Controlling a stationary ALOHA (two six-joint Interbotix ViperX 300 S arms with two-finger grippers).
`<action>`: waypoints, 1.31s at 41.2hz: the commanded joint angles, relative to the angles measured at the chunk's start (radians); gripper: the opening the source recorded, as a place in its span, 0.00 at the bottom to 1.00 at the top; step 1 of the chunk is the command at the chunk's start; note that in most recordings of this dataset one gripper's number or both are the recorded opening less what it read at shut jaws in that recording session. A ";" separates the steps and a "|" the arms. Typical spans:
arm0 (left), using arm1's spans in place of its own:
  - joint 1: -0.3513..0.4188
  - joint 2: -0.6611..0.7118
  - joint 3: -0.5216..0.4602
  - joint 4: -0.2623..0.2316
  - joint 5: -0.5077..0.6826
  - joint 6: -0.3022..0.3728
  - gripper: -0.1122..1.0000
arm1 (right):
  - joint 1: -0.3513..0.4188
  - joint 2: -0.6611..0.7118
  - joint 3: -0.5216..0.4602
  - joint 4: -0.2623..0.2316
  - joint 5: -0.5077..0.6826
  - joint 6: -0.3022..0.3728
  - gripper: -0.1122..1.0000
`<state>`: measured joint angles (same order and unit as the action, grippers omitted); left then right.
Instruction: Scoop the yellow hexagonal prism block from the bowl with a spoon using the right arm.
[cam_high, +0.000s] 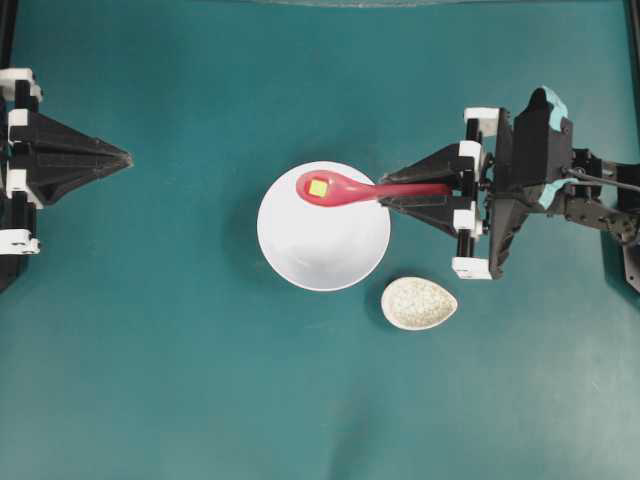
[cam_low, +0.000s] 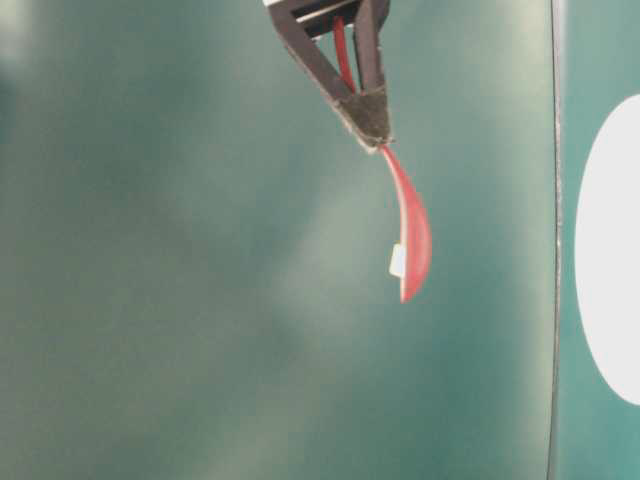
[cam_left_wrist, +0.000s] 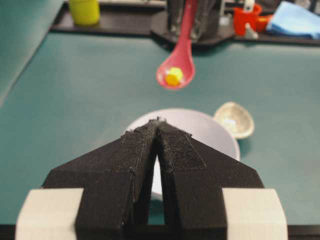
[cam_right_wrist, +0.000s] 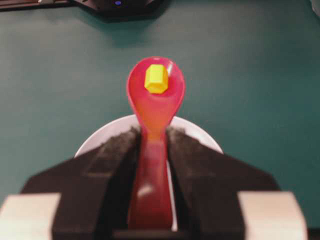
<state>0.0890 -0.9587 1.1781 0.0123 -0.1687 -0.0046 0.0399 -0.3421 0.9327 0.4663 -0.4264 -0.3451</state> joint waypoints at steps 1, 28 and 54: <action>0.003 0.005 -0.021 0.002 -0.006 -0.002 0.13 | 0.003 -0.025 -0.009 -0.002 -0.006 0.002 0.33; 0.003 0.006 -0.021 0.002 -0.006 -0.002 0.13 | 0.003 -0.026 -0.009 0.000 -0.005 0.005 0.33; 0.003 0.002 -0.021 0.002 -0.006 -0.003 0.13 | 0.003 -0.026 -0.009 0.000 0.000 0.005 0.33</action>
<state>0.0890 -0.9603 1.1766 0.0107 -0.1687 -0.0061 0.0399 -0.3482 0.9327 0.4663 -0.4188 -0.3421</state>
